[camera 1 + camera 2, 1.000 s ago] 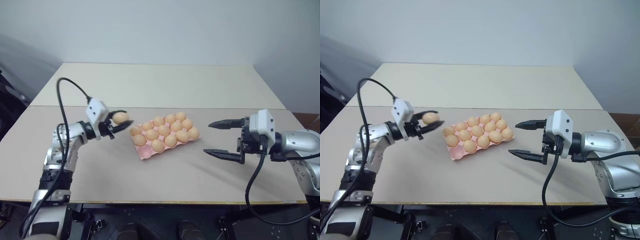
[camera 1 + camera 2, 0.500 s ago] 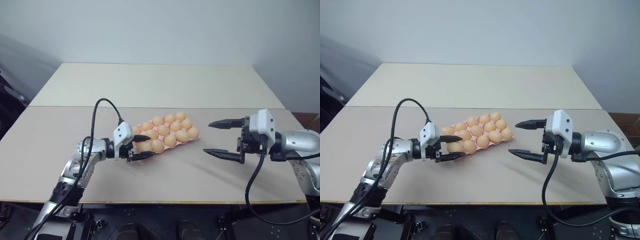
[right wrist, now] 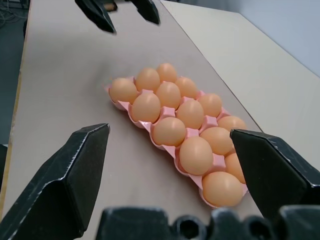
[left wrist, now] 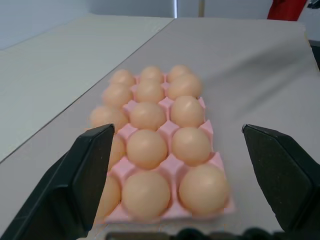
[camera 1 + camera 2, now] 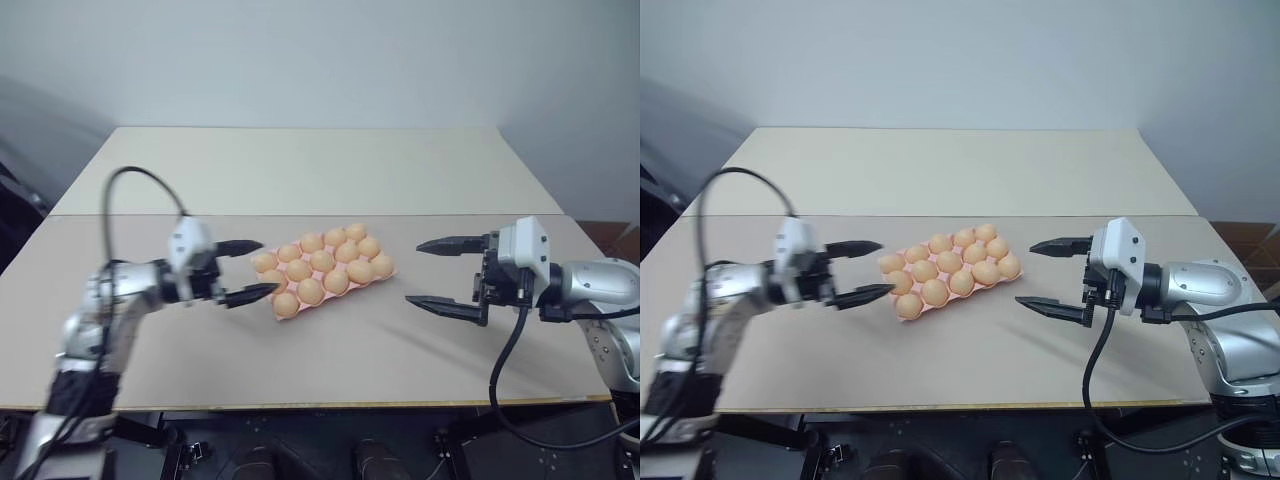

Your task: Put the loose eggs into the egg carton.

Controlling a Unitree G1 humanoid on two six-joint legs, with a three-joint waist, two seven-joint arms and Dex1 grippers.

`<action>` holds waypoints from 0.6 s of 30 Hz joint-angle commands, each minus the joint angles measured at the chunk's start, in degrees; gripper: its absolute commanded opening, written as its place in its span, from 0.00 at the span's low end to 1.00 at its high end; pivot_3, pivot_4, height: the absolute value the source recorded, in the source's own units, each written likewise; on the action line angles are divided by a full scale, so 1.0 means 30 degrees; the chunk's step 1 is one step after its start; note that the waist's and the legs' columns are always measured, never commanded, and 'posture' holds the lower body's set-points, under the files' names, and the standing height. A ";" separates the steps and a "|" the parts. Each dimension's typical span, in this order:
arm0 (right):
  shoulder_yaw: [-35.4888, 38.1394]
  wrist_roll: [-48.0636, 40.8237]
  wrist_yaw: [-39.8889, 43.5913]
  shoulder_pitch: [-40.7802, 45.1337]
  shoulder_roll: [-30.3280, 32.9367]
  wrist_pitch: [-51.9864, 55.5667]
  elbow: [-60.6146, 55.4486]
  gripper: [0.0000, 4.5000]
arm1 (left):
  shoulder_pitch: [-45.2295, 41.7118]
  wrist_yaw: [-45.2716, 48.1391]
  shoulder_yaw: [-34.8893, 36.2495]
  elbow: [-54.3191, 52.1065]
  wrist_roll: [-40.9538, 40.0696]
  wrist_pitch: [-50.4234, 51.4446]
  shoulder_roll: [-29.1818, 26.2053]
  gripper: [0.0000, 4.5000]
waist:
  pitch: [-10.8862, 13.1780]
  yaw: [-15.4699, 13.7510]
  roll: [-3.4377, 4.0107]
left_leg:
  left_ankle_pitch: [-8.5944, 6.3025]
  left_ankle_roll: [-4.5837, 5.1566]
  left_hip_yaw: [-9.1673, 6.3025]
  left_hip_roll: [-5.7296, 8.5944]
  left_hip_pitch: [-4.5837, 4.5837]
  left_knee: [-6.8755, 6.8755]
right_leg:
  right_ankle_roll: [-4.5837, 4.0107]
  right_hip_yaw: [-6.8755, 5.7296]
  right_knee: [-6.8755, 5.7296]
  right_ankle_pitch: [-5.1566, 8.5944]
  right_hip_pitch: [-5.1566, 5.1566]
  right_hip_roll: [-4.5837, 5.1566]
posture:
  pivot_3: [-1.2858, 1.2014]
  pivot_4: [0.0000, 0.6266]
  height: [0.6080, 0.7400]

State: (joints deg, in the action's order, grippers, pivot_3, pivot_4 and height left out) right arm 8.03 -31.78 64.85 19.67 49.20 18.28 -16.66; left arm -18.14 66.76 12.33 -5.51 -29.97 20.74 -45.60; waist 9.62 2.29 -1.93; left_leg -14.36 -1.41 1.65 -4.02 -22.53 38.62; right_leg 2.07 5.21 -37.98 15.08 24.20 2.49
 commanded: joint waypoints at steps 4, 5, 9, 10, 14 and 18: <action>0.0817 -0.0341 0.0383 -0.0105 0.0121 -0.0352 0.0144 1.00 | 0.4058 0.0191 0.5334 -0.2265 -0.1548 0.1419 -0.2479 0.99 | 0.0001 -0.0058 -0.0001 | 0.0000 -0.0001 0.0001 -0.0003 0.0010 0.0003 | 0.0003 -0.0016 -0.0003 0.0003 -0.0013 0.0006 | 0.52 0.24 1.00; 0.0818 -0.0357 0.0417 -0.0150 0.0095 -0.0352 0.0148 1.00 | 0.4582 0.0090 0.5859 -0.2441 -0.1600 0.1616 -0.2679 0.99 | 0.0001 -0.0066 -0.0001 | 0.0000 -0.0001 0.0000 -0.0005 0.0009 0.0001 | 0.0002 -0.0020 -0.0001 0.0003 -0.0012 0.0005 | 0.52 0.24 1.00; 0.0535 -0.0269 0.0506 -0.0080 -0.0232 -0.0455 0.0537 1.00 | 0.7384 -0.0326 0.8846 -0.4021 -0.2266 0.2529 -0.2618 0.99 | 0.0002 -0.0027 -0.0001 | -0.0002 0.0001 0.0009 -0.0008 0.0004 -0.0004 | 0.0004 -0.0013 0.0009 0.0005 -0.0003 0.0007 | 0.52 0.24 1.00; 0.0429 -0.0203 0.0542 -0.0058 -0.0305 -0.0507 0.0627 1.00 | 0.7882 -0.0522 0.9373 -0.4527 -0.2602 0.2827 -0.2449 0.99 | 0.0002 -0.0011 -0.0001 | -0.0002 0.0001 0.0009 -0.0010 0.0004 -0.0005 | 0.0004 -0.0013 0.0010 0.0005 -0.0002 0.0006 | 0.52 0.24 1.00; 0.0156 -0.0101 0.0744 0.0129 -0.0474 -0.0598 0.0914 1.00 | 0.9178 -0.1337 1.0359 -0.6230 -0.3444 0.3513 -0.1933 0.99 | 0.0001 -0.0063 -0.0001 | -0.0003 0.0000 0.0010 -0.0011 0.0019 -0.0005 | 0.0002 -0.0017 0.0003 0.0005 -0.0015 0.0008 | 0.52 0.24 1.00; -0.0003 0.0045 0.0891 0.0372 -0.0551 -0.0684 0.1199 1.00 | 0.9676 -0.1905 1.0603 -0.6916 -0.3896 0.3830 -0.1791 0.99 | 0.0002 -0.0044 -0.0001 | -0.0003 0.0001 0.0011 -0.0010 0.0018 -0.0007 | 0.0002 -0.0013 0.0006 0.0005 -0.0011 0.0007 | 0.52 0.24 1.00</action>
State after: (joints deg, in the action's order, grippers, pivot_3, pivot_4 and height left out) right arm 7.29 -31.61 67.25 19.61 47.55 17.73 -12.71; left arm 10.60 61.91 41.97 -24.45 -40.66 31.74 -51.04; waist 9.63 2.16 -1.93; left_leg -14.38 -1.41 1.69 -4.05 -22.47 38.59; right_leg 2.07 5.17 -37.96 15.10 24.17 2.51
